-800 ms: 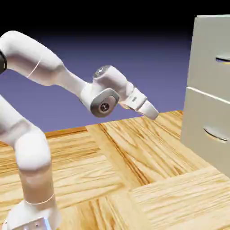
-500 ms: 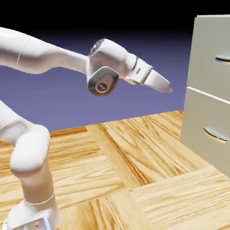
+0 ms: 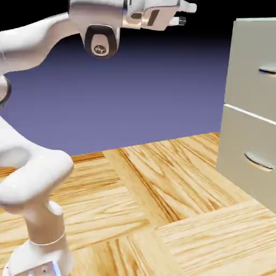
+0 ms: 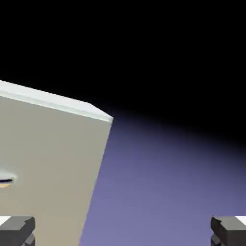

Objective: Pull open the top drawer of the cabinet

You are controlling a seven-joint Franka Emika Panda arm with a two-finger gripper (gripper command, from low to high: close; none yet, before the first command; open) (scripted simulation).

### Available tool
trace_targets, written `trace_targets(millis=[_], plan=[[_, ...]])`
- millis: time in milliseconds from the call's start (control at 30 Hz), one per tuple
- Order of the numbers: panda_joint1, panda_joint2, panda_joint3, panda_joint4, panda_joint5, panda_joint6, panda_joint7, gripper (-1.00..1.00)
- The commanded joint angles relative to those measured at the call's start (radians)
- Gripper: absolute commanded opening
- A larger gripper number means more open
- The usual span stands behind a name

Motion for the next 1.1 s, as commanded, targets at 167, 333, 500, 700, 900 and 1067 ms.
trace_targets(millis=[167, 333, 500, 700, 900, 1067], plan=[[-0.217, -0.098, 0.107, 0.136, 0.246, -0.051, -0.220, 0.00], [-0.399, -0.179, 0.196, 0.249, 0.451, -0.094, -0.403, 0.00], [-0.580, -0.260, 0.284, 0.362, 0.655, -0.136, -0.587, 0.00], [-0.797, -0.358, 0.391, 0.497, 0.901, -0.187, -0.807, 0.00], [-1.015, -0.455, 0.498, 0.633, 1.147, -0.238, -1.027, 0.00], [-1.196, -0.537, 0.587, 0.746, 1.352, -0.281, -1.210, 0.00]])
